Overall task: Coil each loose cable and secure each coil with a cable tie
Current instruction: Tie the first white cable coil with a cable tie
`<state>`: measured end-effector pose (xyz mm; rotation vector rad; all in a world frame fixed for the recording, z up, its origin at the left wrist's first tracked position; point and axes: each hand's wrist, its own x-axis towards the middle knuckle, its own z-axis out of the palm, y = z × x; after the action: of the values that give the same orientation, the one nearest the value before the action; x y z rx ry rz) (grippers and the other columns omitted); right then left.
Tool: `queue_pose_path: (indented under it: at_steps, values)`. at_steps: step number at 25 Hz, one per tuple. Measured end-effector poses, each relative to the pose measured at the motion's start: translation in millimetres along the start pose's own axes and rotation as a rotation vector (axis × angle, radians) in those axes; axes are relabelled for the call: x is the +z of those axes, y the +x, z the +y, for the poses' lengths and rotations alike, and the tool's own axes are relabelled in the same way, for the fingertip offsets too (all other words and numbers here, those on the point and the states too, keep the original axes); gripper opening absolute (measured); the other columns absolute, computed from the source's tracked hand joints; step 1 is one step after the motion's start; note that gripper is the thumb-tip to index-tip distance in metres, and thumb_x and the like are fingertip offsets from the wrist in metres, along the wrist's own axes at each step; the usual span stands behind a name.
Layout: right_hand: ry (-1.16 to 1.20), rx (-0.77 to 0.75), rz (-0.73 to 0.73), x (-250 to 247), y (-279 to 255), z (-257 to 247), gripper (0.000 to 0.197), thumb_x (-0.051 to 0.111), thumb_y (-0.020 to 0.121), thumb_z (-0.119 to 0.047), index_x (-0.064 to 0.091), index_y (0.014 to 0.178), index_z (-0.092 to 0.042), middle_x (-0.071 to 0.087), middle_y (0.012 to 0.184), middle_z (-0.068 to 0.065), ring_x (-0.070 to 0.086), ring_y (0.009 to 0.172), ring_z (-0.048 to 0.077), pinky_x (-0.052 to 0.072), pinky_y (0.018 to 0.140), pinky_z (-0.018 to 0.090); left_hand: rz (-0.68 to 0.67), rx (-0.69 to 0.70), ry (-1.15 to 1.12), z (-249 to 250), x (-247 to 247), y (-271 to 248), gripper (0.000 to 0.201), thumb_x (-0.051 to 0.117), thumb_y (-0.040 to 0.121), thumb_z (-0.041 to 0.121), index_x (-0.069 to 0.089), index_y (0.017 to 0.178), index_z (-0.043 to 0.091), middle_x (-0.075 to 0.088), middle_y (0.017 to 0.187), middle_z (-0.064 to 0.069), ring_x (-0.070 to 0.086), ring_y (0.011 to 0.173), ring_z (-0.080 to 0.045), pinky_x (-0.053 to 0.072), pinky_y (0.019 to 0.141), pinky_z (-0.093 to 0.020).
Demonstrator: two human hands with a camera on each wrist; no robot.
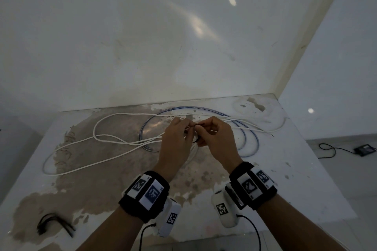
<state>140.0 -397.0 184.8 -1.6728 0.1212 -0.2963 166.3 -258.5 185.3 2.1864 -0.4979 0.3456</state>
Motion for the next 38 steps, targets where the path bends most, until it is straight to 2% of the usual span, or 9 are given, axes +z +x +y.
queue_pose_path:
  at_steps: [4, 8, 13, 16, 20, 23, 27, 32, 38]
  values:
    - [0.017, 0.015, -0.064, -9, 0, 1, 0.008, 0.067, 0.094, -0.011, 0.071, 0.095, -0.004, 0.072, 0.079, 0.009, 0.071, 0.067, 0.020, 0.060, 0.059, 0.034, -0.041, -0.010, -0.050, 2, -1, -1, 0.011, 0.059, 0.094, 0.014, 0.070, 0.097, 0.013, 0.065, 0.092, -0.002, 0.056, 0.083, -0.013, 0.044, 0.072, -0.023]
    - [-0.065, -0.040, -0.058, -16, 6, 1, 0.007, 0.065, 0.094, -0.009, 0.070, 0.090, -0.006, 0.069, 0.072, 0.000, 0.069, 0.059, 0.015, 0.059, 0.056, 0.034, -0.208, -0.153, -0.210, -1, -2, 5, 0.022, 0.054, 0.097, 0.016, 0.067, 0.115, 0.021, 0.066, 0.105, 0.005, 0.058, 0.084, 0.005, 0.042, 0.068, -0.007]
    - [-0.019, 0.018, -0.137, -22, 11, -5, 0.007, 0.068, 0.093, -0.013, 0.067, 0.088, -0.008, 0.066, 0.083, 0.011, 0.069, 0.059, 0.021, 0.060, 0.055, 0.040, -0.265, -0.200, -0.313, 0, -1, 7, 0.025, 0.050, 0.098, 0.041, 0.068, 0.110, 0.029, 0.070, 0.102, 0.010, 0.064, 0.095, -0.004, 0.050, 0.081, -0.021]
    - [0.027, 0.068, -0.177, -24, 12, -8, 0.012, 0.069, 0.093, -0.014, 0.066, 0.091, -0.002, 0.066, 0.086, 0.011, 0.069, 0.060, 0.020, 0.058, 0.054, 0.036, -0.276, -0.288, -0.320, 0, -2, 13, 0.016, 0.060, 0.094, 0.036, 0.072, 0.101, 0.028, 0.072, 0.095, 0.009, 0.066, 0.088, -0.009, 0.049, 0.077, -0.023]
    - [0.055, 0.095, -0.212, -25, 18, -13, 0.012, 0.064, 0.096, -0.013, 0.064, 0.092, -0.002, 0.064, 0.086, 0.007, 0.066, 0.060, 0.023, 0.056, 0.052, 0.034, -0.271, -0.335, -0.291, 6, -4, 18, 0.019, 0.056, 0.095, 0.025, 0.067, 0.083, 0.017, 0.062, 0.068, 0.010, 0.051, 0.051, 0.003, 0.036, 0.053, -0.017]
    - [0.123, 0.106, -0.165, -28, 23, -14, 0.010, 0.061, 0.098, -0.015, 0.060, 0.094, -0.006, 0.063, 0.093, 0.007, 0.067, 0.063, 0.022, 0.054, 0.052, 0.032, -0.300, -0.408, -0.353, 13, -5, 17, 0.027, 0.050, 0.098, 0.023, 0.060, 0.077, 0.011, 0.055, 0.059, 0.010, 0.039, 0.037, -0.001, 0.031, 0.047, -0.020]
    - [0.175, 0.108, -0.030, -31, 28, -9, 0.011, 0.060, 0.099, -0.017, 0.057, 0.098, -0.006, 0.064, 0.091, 0.006, 0.065, 0.058, 0.019, 0.045, 0.043, 0.028, -0.358, -0.470, -0.421, 17, -1, 16, 0.030, 0.049, 0.100, 0.020, 0.062, 0.085, -0.002, 0.058, 0.051, 0.018, 0.034, 0.036, -0.003, 0.030, 0.044, -0.023]
    - [0.166, 0.156, -0.009, -31, 31, -7, 0.017, 0.060, 0.099, -0.023, 0.062, 0.106, -0.007, 0.069, 0.085, 0.003, 0.059, 0.057, 0.013, 0.039, 0.044, 0.026, -0.399, -0.525, -0.507, 16, 4, 16, 0.025, 0.049, 0.101, 0.018, 0.069, 0.092, 0.006, 0.050, 0.044, 0.014, 0.031, 0.037, -0.008, 0.028, 0.041, -0.021]
    - [-0.031, 0.152, -0.066, -40, 16, 5, 0.015, 0.061, 0.097, -0.033, 0.067, 0.100, -0.019, 0.071, 0.085, -0.001, 0.063, 0.072, 0.010, 0.048, 0.057, 0.026, -0.208, -0.635, -0.617, 1, 3, 21, 0.025, 0.048, 0.102, 0.018, 0.068, 0.092, 0.006, 0.038, 0.044, 0.009, 0.026, 0.035, -0.006, 0.025, 0.039, -0.020]
